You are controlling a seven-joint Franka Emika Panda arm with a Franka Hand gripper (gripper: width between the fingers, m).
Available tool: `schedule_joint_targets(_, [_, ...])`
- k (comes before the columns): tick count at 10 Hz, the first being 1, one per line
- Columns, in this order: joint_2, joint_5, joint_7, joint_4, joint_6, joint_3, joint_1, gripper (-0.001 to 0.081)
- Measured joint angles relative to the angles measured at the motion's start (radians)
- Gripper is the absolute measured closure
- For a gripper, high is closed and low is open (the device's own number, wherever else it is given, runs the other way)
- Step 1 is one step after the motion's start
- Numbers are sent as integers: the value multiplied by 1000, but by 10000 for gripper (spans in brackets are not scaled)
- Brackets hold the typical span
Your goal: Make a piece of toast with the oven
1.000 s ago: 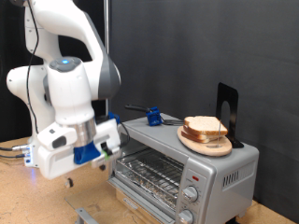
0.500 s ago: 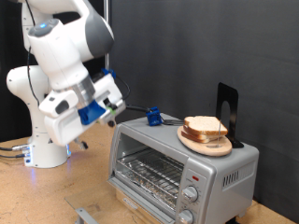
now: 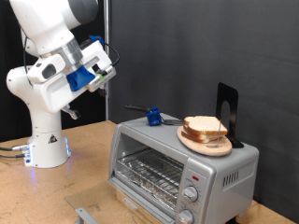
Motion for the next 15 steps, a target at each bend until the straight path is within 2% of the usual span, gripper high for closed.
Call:
schedule_joint_targets(3, [-9,149,-110,15,-12,-1,10,-2])
schedule_joint_targets(4, [-17,167,-136,34,-51,2,20,-2])
schedule_joint_targets(5, [-25,149,-137,55,-72,20,31,-2])
schedule_joint_targets(8, [-58,13,-85,55,60,148,48,-2])
schedule_joint_targets(10, [-73,-2,-74,51,65,162,48,-2])
schedule_joint_targets(11, [-73,40,-117,52,47,160,54,-2])
schedule_joint_targets(13, [-103,122,-270,71,-90,155,93,-2])
schedule_joint_targets(14, [-124,125,-308,84,-185,155,108,-2])
schedule_joint_targets(15, [-150,108,-320,87,-226,165,117,-2])
